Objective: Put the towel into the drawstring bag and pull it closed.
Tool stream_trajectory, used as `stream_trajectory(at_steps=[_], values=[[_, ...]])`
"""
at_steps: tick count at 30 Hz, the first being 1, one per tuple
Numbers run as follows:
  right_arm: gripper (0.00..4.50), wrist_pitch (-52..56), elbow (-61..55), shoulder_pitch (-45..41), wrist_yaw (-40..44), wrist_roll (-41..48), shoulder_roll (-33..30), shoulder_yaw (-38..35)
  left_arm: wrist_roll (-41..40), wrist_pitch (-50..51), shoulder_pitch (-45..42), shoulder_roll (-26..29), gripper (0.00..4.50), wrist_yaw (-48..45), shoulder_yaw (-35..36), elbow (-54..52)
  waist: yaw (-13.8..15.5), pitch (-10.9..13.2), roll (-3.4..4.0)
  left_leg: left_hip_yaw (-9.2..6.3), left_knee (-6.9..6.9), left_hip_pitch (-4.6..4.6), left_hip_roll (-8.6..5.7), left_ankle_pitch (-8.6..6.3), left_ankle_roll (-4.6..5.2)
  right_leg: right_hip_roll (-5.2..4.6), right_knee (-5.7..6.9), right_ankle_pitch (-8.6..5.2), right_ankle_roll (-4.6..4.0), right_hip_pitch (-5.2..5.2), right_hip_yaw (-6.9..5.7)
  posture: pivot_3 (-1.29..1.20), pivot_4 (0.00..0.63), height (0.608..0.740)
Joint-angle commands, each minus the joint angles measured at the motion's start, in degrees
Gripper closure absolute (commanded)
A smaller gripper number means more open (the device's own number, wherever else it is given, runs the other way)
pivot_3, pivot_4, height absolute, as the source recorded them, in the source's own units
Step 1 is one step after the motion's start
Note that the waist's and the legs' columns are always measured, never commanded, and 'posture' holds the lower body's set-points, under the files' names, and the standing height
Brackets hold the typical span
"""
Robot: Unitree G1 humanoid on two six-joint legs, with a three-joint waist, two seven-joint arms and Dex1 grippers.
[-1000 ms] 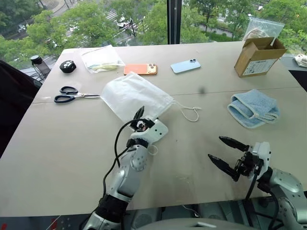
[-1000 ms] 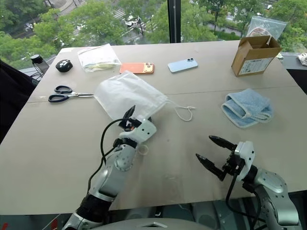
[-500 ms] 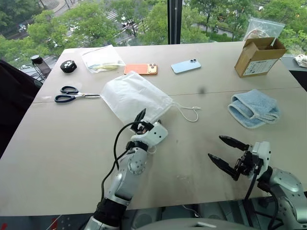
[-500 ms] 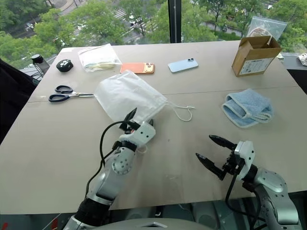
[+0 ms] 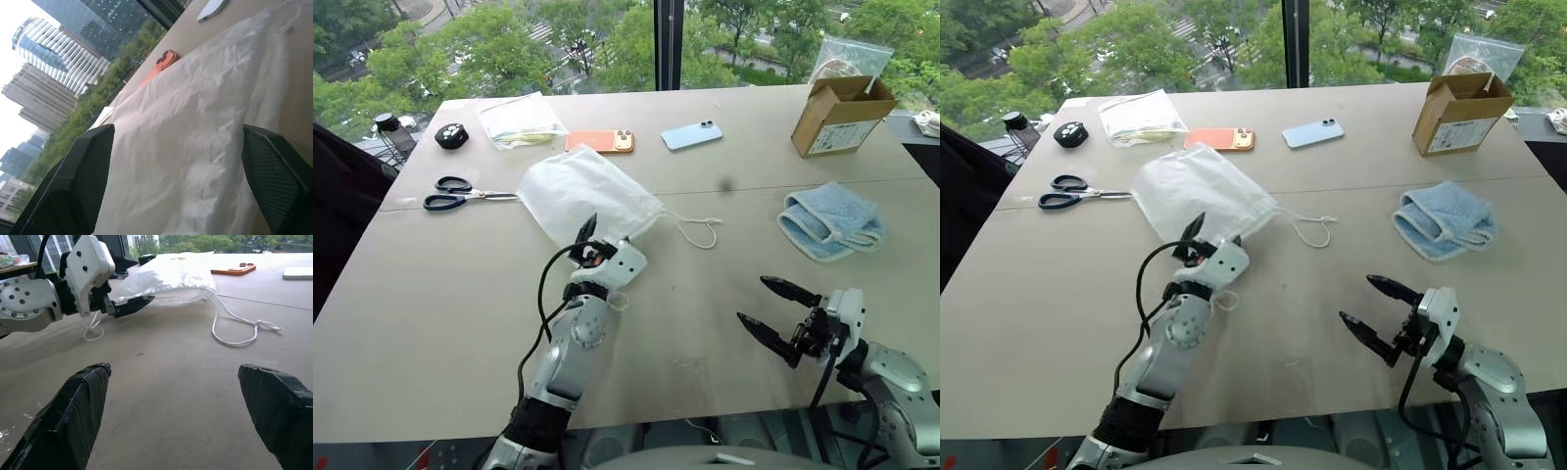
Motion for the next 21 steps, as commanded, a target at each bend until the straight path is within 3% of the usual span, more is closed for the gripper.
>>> stream_trajectory(at_steps=[1,6,11,16,21], values=[[0.00,-1.3,-0.3,-0.5,-0.1,0.2,0.2,-1.1,-0.8,1.0,-0.2,-1.1,0.50,0.9,1.6,-0.6,0.0,0.0,0.00,0.00,0.00,0.00,-0.01,0.00,0.00,0.00,0.00,0.00,0.00,0.00,0.00,0.00,0.150,0.740],[0.00,-1.2,0.3,-1.4,0.1,0.2,0.3,-0.9,-0.2,3.1,-1.6,-1.0,2.07,1.8,3.4,1.2,0.0,0.0,0.00,-0.01,0.02,0.00,-0.01,0.00,0.00,0.00,0.02,0.00,0.00,0.00,-0.01,0.00,0.150,0.740],[0.00,-1.3,0.6,-1.8,0.1,0.1,0.3,-0.8,0.2,2.9,-1.5,0.6,4.35,2.5,3.8,2.0,0.0,0.0,0.03,0.00,0.02,0.03,-0.02,0.00,0.00,0.00,0.03,0.00,0.00,0.01,0.00,0.00,0.150,0.740],[0.00,-2.5,0.8,-2.5,-0.9,-1.0,0.8,-1.0,1.3,1.3,-2.7,2.8,4.48,2.3,3.4,1.5,-0.1,0.0,0.01,0.00,0.04,0.06,-0.02,0.00,0.00,0.00,0.06,0.00,0.00,0.03,0.02,0.00,0.150,0.740],[0.00,-0.7,2.9,-8.0,-10.2,-4.7,0.4,-5.4,1.5,3.5,-6.1,5.1,4.48,-1.6,4.5,-1.3,-0.1,0.0,0.00,0.01,0.05,0.03,-0.03,0.01,-0.01,0.02,0.08,0.01,0.00,-0.02,0.04,0.00,0.150,0.740]])
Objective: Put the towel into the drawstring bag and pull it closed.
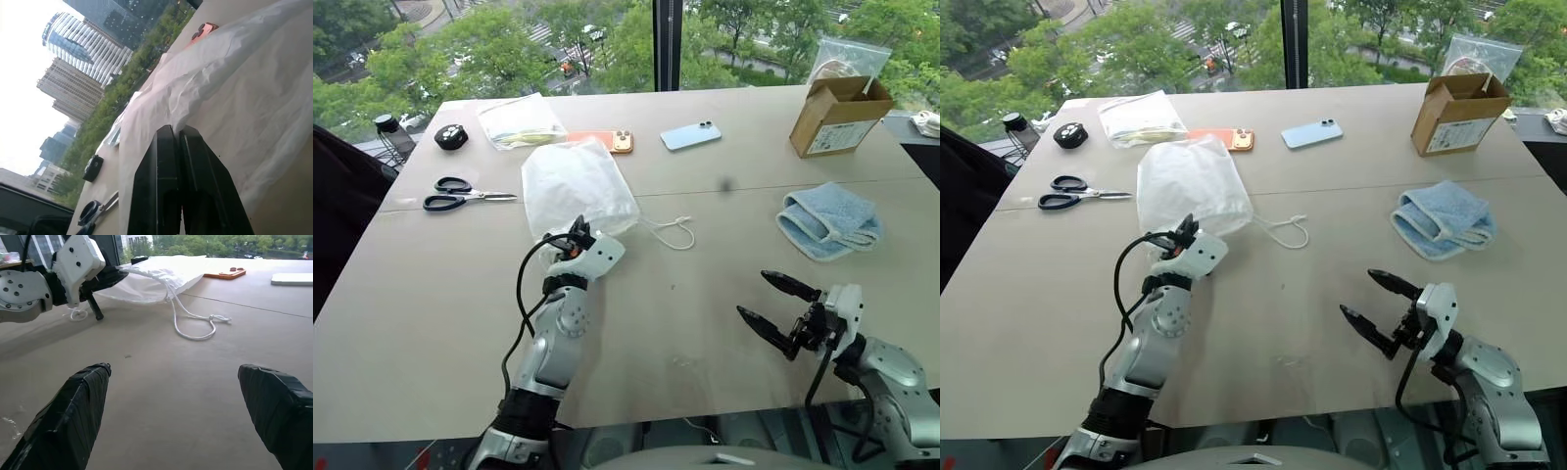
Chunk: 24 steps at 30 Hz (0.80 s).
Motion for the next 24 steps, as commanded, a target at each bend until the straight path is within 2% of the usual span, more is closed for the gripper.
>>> stream_trajectory(at_steps=[1,6,9,13,20,24], values=[[0.00,1.4,1.8,-5.6,-8.4,-2.9,-2.3,-6.9,0.1,4.1,-4.0,0.5,4.48,-4.6,1.6,-4.0,0.0,0.0,-0.01,0.00,0.01,-0.02,-0.02,0.00,0.00,-0.01,0.00,0.00,0.00,-0.01,0.00,0.00,0.150,0.740],[0.00,5.7,7.3,-13.3,-17.9,-9.1,-6.8,-11.2,-1.9,8.9,-8.7,-0.9,4.48,-9.4,2.7,-7.0,0.1,0.0,-0.05,-0.02,0.08,-0.07,-0.13,0.02,-0.02,-0.04,0.00,0.02,0.02,-0.02,-0.02,0.00,0.150,0.740],[0.00,14.8,13.3,-20.0,-21.0,-12.3,-12.2,-11.1,-3.8,11.9,-13.5,-2.7,4.48,-12.0,3.4,-8.1,0.1,0.0,-0.06,0.03,0.03,-0.15,-0.11,0.16,-0.26,-0.04,0.02,0.02,0.01,-0.11,-0.01,0.00,0.150,0.740],[0.00,21.6,22.2,-30.3,-19.5,-13.3,-15.4,-8.3,-5.6,19.9,-19.5,-4.7,4.48,-16.2,4.5,-8.8,-0.3,0.0,-0.07,0.17,0.10,-0.46,-0.12,0.17,-0.26,-0.04,0.10,0.04,0.02,-0.44,0.11,0.00,0.150,0.740],[0.00,27.4,41.6,-45.0,-10.2,-15.3,-19.3,-3.0,-1.9,35.0,-26.4,-0.7,4.48,-25.8,2.3,-10.8,-1.4,0.1,-0.14,0.25,0.12,-0.61,-0.12,0.17,-0.25,0.00,0.08,0.05,0.04,-0.56,0.12,0.00,0.150,0.740],[0.00,28.0,51.6,-49.5,-10.3,-19.7,-20.1,0.4,-3.0,38.6,-29.1,0.7,4.48,-27.5,3.6,-11.6,-1.4,0.1,-0.17,0.19,0.14,-0.71,-0.12,0.18,-0.26,-0.02,-0.01,0.05,0.05,-0.59,0.08,0.00,0.150,0.740]])
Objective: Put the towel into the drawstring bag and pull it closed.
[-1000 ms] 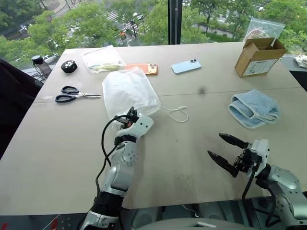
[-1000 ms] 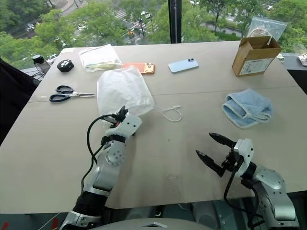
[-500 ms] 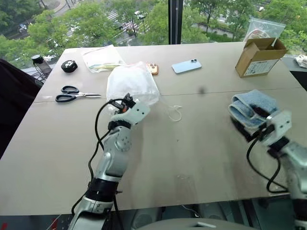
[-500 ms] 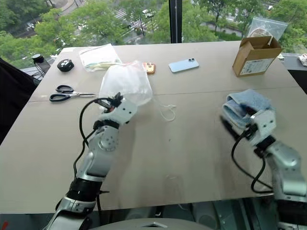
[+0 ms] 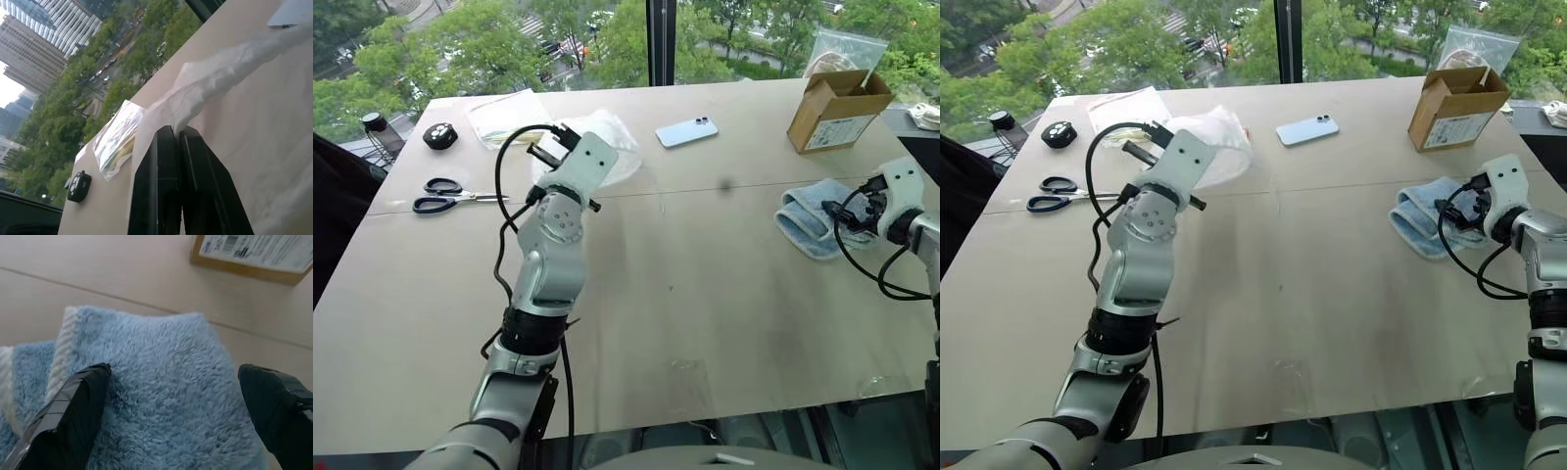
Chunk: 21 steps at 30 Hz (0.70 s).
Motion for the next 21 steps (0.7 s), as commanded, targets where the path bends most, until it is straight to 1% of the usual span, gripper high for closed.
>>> stream_trajectory(at_steps=[1,4,9,12,18,21], values=[[0.00,3.8,6.0,-3.0,1.9,-1.4,-1.2,1.0,-0.1,3.4,-2.5,1.7,4.48,-1.9,1.2,-3.5,0.0,0.0,0.00,0.02,0.01,-0.01,-0.01,0.00,0.00,-0.01,0.00,0.00,0.00,-0.03,0.02,0.00,0.150,0.740],[0.00,12.5,6.6,-3.5,9.0,1.1,-1.7,2.0,-0.8,6.9,-4.1,2.5,4.48,-2.7,2.8,-4.2,0.0,0.0,-0.04,0.01,0.02,-0.02,0.00,0.00,-0.01,-0.01,0.01,0.01,0.01,-0.04,0.04,0.00,0.150,0.740],[0.00,21.6,3.9,-2.2,15.1,3.2,-2.5,2.9,-1.9,7.4,-4.1,4.1,4.48,-2.7,3.1,-4.3,0.1,0.0,-0.09,-0.11,0.03,-0.06,0.02,0.00,-0.01,-0.01,0.01,0.01,0.00,-0.04,-0.07,0.00,0.150,0.740],[0.00,22.9,1.4,-0.8,17.7,4.3,-3.1,2.8,-2.7,7.3,-4.1,4.5,4.48,-2.5,3.1,-3.8,0.1,-0.1,-0.23,-0.15,0.03,-0.06,0.02,0.00,-0.01,-0.01,0.02,0.01,0.00,-0.04,-0.09,0.00,0.150,0.740],[0.00,25.1,-4.7,4.1,22.9,6.5,-4.5,3.4,-4.3,5.7,-5.1,5.4,4.48,-1.9,3.0,-1.6,0.1,-0.1,-0.29,-0.17,0.03,-0.05,0.04,-0.01,-0.02,-0.01,0.02,0.01,0.00,-0.04,-0.11,0.00,0.150,0.740],[0.00,19.9,-8.5,9.1,22.3,2.5,-5.9,7.2,-5.1,5.1,-5.5,5.6,4.48,-1.4,2.8,-0.4,0.2,-0.2,-0.40,-0.22,0.03,-0.05,0.04,-0.01,-0.02,-0.01,0.04,0.01,0.01,-0.04,-0.15,0.00,0.150,0.740]])
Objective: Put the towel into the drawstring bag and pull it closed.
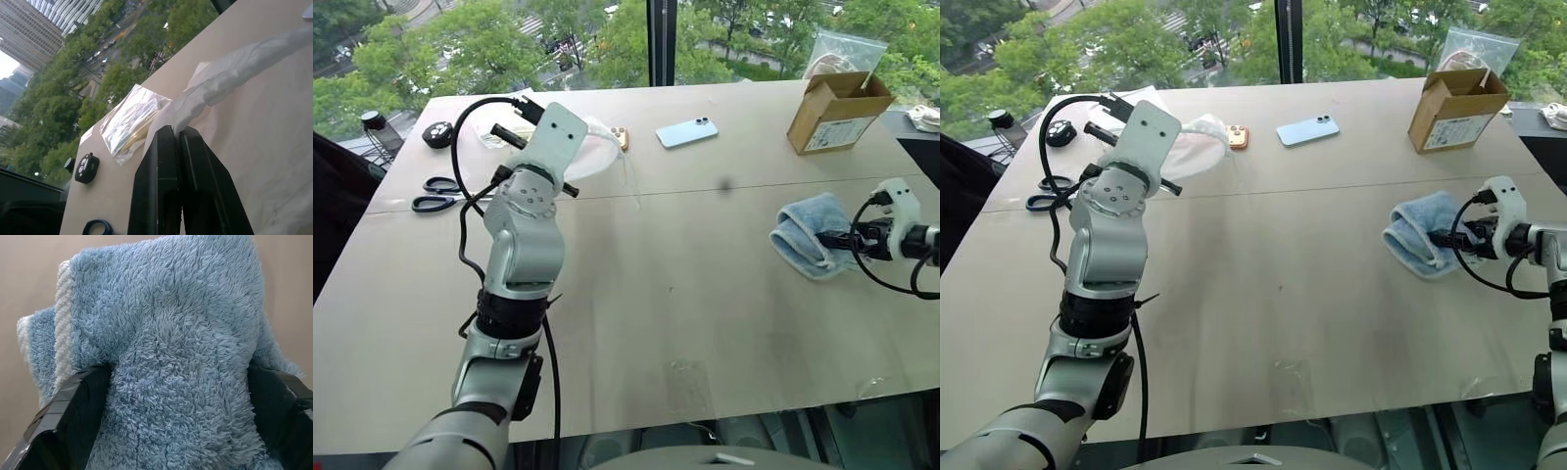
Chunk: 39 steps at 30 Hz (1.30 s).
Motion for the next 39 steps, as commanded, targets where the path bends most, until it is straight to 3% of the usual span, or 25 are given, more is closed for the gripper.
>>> stream_trajectory(at_steps=[1,2,6,11,16,21,27,29,35,39], values=[[0.53,-2.9,-2.1,6.1,1.4,-3.5,-0.1,6.3,-0.7,-1.6,-1.6,0.9,4.50,1.3,0.3,0.2,0.0,0.0,-0.07,0.00,0.00,0.00,0.00,0.00,0.00,0.00,0.00,0.00,0.00,0.00,-0.01,0.00,0.150,0.740],[0.70,-4.3,-2.7,7.3,1.1,-4.7,-0.3,7.3,-0.9,-1.9,-1.9,0.9,4.50,1.4,0.3,0.7,0.1,-0.1,-0.14,-0.01,0.00,0.00,0.00,0.00,0.00,0.00,0.01,0.00,0.00,0.00,-0.01,0.00,0.150,0.740],[2.56,-7.2,-2.3,9.1,-1.1,-8.0,-0.3,8.6,-2.1,-0.7,-4.2,0.6,4.50,2.5,1.6,2.3,0.3,-0.4,-0.60,-0.09,0.03,0.02,0.00,0.00,-0.02,0.00,0.01,0.00,0.00,0.03,-0.10,0.00,0.150,0.740],[4.44,-6.5,-0.1,7.4,-3.9,-7.5,1.5,6.2,-3.6,2.4,-6.1,0.9,4.50,2.3,2.3,2.3,0.5,-0.6,-1.01,-0.16,0.17,0.12,-0.05,0.00,-0.02,-0.02,0.01,0.04,0.04,0.24,-0.13,0.00,0.150,0.740],[4.47,1.9,-3.7,1.5,-4.0,0.5,5.8,-0.2,-5.5,3.2,-6.8,0.9,4.50,2.1,2.3,3.2,-0.2,-0.6,-1.10,-0.14,0.15,0.69,-0.05,-0.07,0.08,-0.01,-0.01,0.04,0.05,0.77,-0.07,0.00,0.150,0.740],[4.47,18.2,-19.5,-3.8,-0.8,15.7,9.7,-6.5,-7.8,4.7,-7.9,0.2,4.50,1.9,1.8,5.1,-1.5,-0.2,-0.44,-0.05,0.08,0.64,0.02,-0.11,0.16,0.03,0.18,0.04,0.05,0.55,0.09,0.00,0.150,0.740],[4.47,28.0,-35.2,-6.9,-0.8,28.0,11.8,-5.9,-11.0,4.2,-9.0,-1.6,4.50,1.3,0.2,6.6,-0.4,-0.1,-0.31,0.00,0.24,-0.76,-0.08,0.09,-0.15,-0.05,0.80,0.04,0.06,-1.03,0.17,0.00,0.150,0.740],[4.47,29.3,-37.1,-8.8,-2.8,29.2,13.4,-4.5,-12.5,3.3,-8.2,-2.4,4.50,0.2,-0.6,5.8,-0.1,-0.1,-0.32,-0.01,0.51,-1.16,-0.09,0.10,-0.17,-0.05,0.84,0.04,0.06,-1.36,0.15,0.00,0.150,0.740],[4.47,29.0,-36.6,-13.4,-10.8,25.3,18.5,3.7,-19.2,3.4,-5.9,-5.6,4.50,-2.9,-0.4,1.5,0.0,-0.1,-0.32,0.05,0.79,-1.17,-0.19,0.09,-0.15,-0.13,0.97,0.04,0.06,-1.33,0.23,0.00,0.150,0.740],[4.47,27.7,-34.0,-15.9,-14.0,23.3,21.5,6.8,-22.4,2.7,-3.9,-4.8,4.50,-5.7,-1.6,-1.8,-0.2,-0.1,-0.31,0.06,0.82,-1.16,-0.19,0.09,-0.16,-0.12,1.05,0.05,0.05,-1.35,0.26,0.00,0.150,0.740]])
